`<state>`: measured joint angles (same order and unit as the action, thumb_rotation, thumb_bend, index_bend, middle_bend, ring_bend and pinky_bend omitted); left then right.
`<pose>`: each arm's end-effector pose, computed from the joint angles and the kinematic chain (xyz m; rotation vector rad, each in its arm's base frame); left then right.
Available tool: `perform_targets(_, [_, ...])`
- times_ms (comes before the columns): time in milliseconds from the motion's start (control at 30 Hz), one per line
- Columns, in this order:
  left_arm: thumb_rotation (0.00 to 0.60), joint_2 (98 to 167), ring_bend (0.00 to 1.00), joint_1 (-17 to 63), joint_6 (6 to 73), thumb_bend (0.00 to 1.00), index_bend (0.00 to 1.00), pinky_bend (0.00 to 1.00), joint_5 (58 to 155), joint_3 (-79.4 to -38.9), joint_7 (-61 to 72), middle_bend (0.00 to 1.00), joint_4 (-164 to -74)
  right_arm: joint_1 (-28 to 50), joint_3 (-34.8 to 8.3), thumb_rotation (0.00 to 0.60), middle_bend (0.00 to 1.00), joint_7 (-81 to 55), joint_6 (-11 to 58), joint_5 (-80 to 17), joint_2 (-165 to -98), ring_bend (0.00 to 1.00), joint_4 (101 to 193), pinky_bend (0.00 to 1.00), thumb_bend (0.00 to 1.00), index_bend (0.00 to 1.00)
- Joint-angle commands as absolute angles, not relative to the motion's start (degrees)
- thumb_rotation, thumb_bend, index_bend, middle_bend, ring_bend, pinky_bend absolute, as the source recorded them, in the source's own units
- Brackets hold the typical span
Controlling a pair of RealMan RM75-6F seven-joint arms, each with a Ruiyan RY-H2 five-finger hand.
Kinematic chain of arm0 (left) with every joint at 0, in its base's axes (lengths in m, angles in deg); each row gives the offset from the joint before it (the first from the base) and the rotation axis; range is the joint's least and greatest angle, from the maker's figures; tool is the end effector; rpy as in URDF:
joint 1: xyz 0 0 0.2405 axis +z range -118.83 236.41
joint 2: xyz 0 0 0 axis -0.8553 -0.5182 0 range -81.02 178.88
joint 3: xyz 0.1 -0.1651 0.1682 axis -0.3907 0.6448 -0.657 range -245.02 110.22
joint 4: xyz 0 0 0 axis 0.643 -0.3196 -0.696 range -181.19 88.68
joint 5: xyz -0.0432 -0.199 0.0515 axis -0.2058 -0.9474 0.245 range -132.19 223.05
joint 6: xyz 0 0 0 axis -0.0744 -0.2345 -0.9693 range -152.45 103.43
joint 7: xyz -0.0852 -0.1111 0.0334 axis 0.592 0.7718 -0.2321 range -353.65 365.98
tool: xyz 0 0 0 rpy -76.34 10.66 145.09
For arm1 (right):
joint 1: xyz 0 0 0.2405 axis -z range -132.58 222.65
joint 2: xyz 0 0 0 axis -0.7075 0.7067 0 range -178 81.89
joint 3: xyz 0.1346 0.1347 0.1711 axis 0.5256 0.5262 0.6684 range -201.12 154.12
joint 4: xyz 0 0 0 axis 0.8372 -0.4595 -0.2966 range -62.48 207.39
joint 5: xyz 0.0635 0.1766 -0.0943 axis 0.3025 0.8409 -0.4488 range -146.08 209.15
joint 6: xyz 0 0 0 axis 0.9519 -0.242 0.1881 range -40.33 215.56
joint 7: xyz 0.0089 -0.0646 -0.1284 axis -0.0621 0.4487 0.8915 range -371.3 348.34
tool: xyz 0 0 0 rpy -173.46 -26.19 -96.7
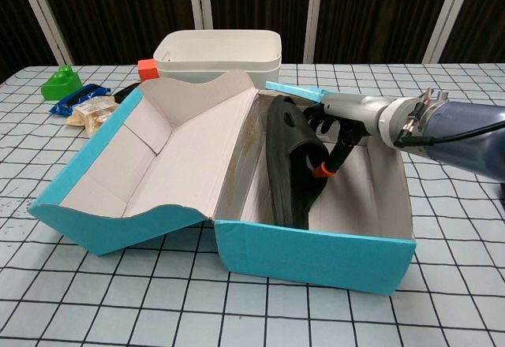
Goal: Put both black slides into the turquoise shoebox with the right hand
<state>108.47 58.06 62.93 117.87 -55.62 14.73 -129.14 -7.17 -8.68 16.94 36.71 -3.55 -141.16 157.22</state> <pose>-0.3684 0.1816 0.2530 -1.0310 -0.7815 -0.8346 -0.1125 -0.3679 -0.0445 1.7684 -1.2582 0.8086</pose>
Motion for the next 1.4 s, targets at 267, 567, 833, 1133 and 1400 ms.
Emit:
perform_targets(267, [0.600,108.4,0.00,58.1,62.9,0.36,0.02,0.00,117.8,-55.6,14.8,0.00,-129.2,-7.9,-8.4,0.600,0.23,17.1,35.7,-1.6,-139.3,0.18,159.5,0.28,0.19,0.21])
perform_targets(567, [0.600,108.3,0.00,58.1,62.9,0.36,0.02,0.00,118.0,-55.7,14.9,0.00,-129.3,-8.0,-8.9,0.600,0.23,17.1,34.8,-0.5,-137.6,0.18,161.6,0.28,0.19,0.21])
perform_targets(833, [0.600,108.2,0.00,58.2,62.9,0.36,0.02,0.00,117.9,-55.6,15.4,0.00,-129.3,-8.2,-9.0,0.600,0.23,18.2,32.9,0.4,-135.3,0.18,165.3,0.28,0.19,0.21])
perform_targets(1133, [0.600,107.8,0.00,58.5,63.4,0.36,0.02,0.00,118.3,-55.7,16.4,0.00,-129.5,-8.8,-9.2,0.600,0.23,20.6,30.1,3.1,-131.7,0.18,170.8,0.28,0.19,0.21])
perform_targets(1400, [0.600,107.8,0.00,58.6,63.8,0.36,0.02,0.00,118.6,-55.8,16.2,0.00,-129.5,-8.5,-8.3,0.600,0.23,22.0,26.7,4.2,-125.3,0.18,179.5,0.28,0.19,0.21])
